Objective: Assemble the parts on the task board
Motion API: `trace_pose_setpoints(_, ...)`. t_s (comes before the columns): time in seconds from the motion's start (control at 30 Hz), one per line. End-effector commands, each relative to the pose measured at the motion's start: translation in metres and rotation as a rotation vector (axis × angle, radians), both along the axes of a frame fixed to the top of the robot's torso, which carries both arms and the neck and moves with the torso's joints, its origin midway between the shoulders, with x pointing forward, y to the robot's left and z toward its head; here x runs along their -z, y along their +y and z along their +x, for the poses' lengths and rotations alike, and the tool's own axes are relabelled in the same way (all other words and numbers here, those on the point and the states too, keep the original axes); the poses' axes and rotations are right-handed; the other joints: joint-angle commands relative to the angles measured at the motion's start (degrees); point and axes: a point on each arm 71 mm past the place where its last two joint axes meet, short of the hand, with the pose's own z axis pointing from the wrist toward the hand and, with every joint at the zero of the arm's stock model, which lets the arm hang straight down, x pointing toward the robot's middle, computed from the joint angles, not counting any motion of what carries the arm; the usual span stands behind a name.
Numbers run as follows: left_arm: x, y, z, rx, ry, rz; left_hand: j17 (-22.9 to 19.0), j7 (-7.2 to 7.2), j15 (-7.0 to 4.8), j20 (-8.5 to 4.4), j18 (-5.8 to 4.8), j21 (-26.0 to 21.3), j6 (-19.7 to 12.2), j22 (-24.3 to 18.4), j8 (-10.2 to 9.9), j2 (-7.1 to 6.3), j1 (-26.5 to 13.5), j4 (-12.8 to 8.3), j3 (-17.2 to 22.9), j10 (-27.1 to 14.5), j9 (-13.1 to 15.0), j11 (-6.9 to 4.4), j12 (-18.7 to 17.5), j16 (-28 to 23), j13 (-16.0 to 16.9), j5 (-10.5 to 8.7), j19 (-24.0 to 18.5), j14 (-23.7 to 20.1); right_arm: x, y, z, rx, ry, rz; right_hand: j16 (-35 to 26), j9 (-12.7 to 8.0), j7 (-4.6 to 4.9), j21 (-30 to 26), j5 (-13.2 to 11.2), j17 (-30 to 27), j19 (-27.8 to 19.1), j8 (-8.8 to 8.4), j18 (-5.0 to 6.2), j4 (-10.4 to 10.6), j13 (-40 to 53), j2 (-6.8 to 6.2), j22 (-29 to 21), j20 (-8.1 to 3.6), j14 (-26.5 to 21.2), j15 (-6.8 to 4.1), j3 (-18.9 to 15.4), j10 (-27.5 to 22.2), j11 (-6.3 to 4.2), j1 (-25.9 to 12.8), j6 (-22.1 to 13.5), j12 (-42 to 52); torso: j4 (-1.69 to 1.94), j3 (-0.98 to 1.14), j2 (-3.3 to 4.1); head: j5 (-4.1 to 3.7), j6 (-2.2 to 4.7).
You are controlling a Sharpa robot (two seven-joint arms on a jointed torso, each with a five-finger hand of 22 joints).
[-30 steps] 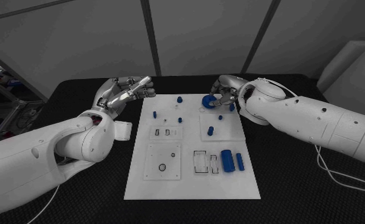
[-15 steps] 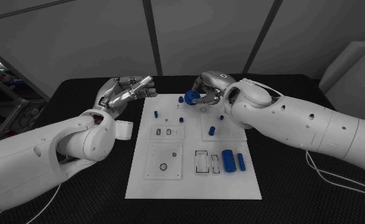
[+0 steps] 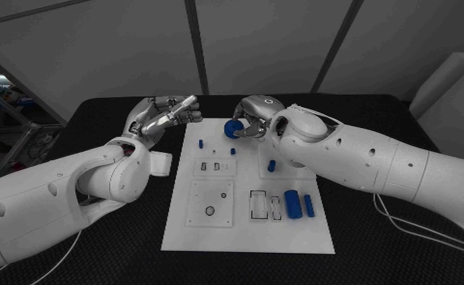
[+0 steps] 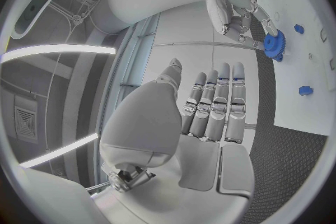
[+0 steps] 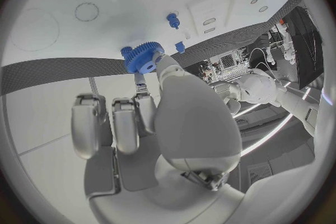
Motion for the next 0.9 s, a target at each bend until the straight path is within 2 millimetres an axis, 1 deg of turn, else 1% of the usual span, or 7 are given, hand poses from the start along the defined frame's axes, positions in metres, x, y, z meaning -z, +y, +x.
trace_pose_setpoints(0.03, -0.002, -0.001, 0.0, 0.013, -0.011, -0.001, -0.1, 0.33, 0.22, 0.07, -0.56, -0.2, -0.2, -0.1, -0.2, 0.4, 0.1, -0.4, 0.1, -0.1, -0.1, 0.12, -0.4, -0.2, -0.1, -0.33, 0.5, 0.0, 0.0, 0.005, 0.0, -0.015, -0.006, -0.024, 0.3, 0.2, -0.54, 0.4, -0.2, 10.6, 0.7, 0.31, -1.11, 0.0, 2.4, -0.09, 6.0, -0.05, 4.9, -0.25, 0.3, 0.3, 0.14, 0.0, 0.8, 0.1, -0.03, 0.04, -0.01, 0.12, -0.03)
trace_pose_setpoints(0.13, -0.002, -0.001, 0.0, 0.013, -0.011, -0.001, -0.1, 0.33, 0.22, 0.07, -0.56, -0.2, -0.2, -0.1, -0.2, 0.4, 0.1, -0.4, 0.1, -0.1, -0.1, 0.12, -0.4, -0.2, -0.1, -0.33, 0.5, 0.0, 0.004, 0.009, 0.0, -0.023, 0.003, -0.035, 0.3, 0.2, -0.52, 0.4, -0.2, 10.5, 0.7, 0.22, -1.1, 0.0, 2.3, -0.11, 6.0, -0.06, 4.9, -0.25, 0.4, 0.2, 0.15, -0.1, 0.8, 0.0, -0.1, 0.06, -0.02, 0.29, -0.03)
trace_pose_setpoints(0.4, -0.002, -0.002, 0.0, 0.015, -0.011, -0.002, -0.1, 0.33, 0.22, 0.07, -0.56, -0.2, -0.2, -0.1, -0.2, 0.4, 0.1, -0.4, 0.1, -0.1, -0.1, 0.12, -0.4, -0.2, -0.1, -0.33, 0.5, 0.0, 0.011, 0.014, 0.002, -0.021, 0.012, -0.053, 0.3, 0.1, -0.48, 0.4, -0.3, 10.5, 0.7, 0.08, -1.1, -0.1, 2.2, -0.14, 6.0, -0.07, 4.9, -0.24, 0.5, 0.2, 0.17, -0.1, 0.8, -0.1, -0.08, 0.08, -0.01, 0.46, -0.07)
trace_pose_setpoints(0.47, -0.002, -0.002, 0.0, 0.014, -0.011, -0.001, -0.1, 0.33, 0.22, 0.07, -0.56, -0.2, -0.2, -0.1, -0.2, 0.4, 0.1, -0.4, 0.1, -0.1, -0.1, 0.12, -0.4, -0.2, -0.1, -0.33, 0.5, 0.0, 0.012, 0.014, 0.003, -0.018, 0.016, -0.059, 0.3, 0.1, -0.42, 0.4, -0.4, 10.5, 0.7, -0.14, -1.1, -0.1, 2.1, -0.19, 6.0, -0.07, 4.9, -0.21, 0.6, 0.0, 0.22, -0.2, 0.7, -0.2, -0.16, 0.09, -0.01, 0.5, -0.14)
trace_pose_setpoints(0.7, -0.002, -0.002, 0.0, 0.014, -0.011, -0.002, -0.1, 0.33, 0.22, 0.07, -0.56, -0.2, -0.2, -0.1, -0.2, 0.4, 0.1, -0.4, 0.1, -0.1, -0.1, 0.12, -0.4, -0.2, -0.1, -0.33, 0.5, 0.0, 0.014, 0.016, 0.005, -0.023, 0.029, -0.074, 0.3, -0.1, -0.05, 0.3, -1.0, 10.5, 0.5, -1.22, -1.08, 0.0, 1.4, -0.77, 5.9, 0.07, 4.9, 0.02, 0.8, -0.5, 0.54, -1.2, 0.0, -0.9, -0.14, 0.13, 0.02, 0.57, -0.22)
trace_pose_setpoints(0.77, -0.002, -0.002, 0.001, 0.014, -0.011, -0.002, -0.1, 0.33, 0.22, 0.07, -0.56, -0.2, -0.2, -0.1, -0.2, 0.4, 0.1, -0.4, 0.1, -0.1, -0.1, 0.12, -0.4, -0.2, -0.1, -0.33, 0.5, 0.0, 0.014, 0.017, 0.005, -0.024, 0.028, -0.074, 0.3, -0.3, 0.32, 0.3, -2.2, 10.4, 0.5, -2.14, -1.07, 0.0, 1.0, -1.09, 5.8, 0.24, 4.9, 0.27, 0.9, -0.9, 0.85, -1.6, -1.0, -1.3, -0.14, 0.12, -0.02, 0.63, -0.25)
trace_pose_setpoints(0.9, -0.002, -0.002, 0.001, 0.014, -0.01, -0.001, -0.1, 0.33, 0.22, 0.07, -0.56, -0.2, -0.2, -0.1, -0.2, 0.4, 0.1, -0.4, 0.1, -0.1, -0.1, 0.12, -0.4, -0.2, -0.1, -0.33, 0.5, 0.0, 0.014, 0.017, 0.006, -0.019, 0.022, -0.068, 0.3, -0.7, 1.12, 0.3, -6.3, 10.5, 0.4, -4.31, -1.06, 0.0, 0.0, -1.7, 5.8, 0.84, 4.9, 0.94, 0.6, -1.7, 1.63, -2.7, -3.8, -2.2, -0.12, 0.11, -0.03, 0.64, -0.2)
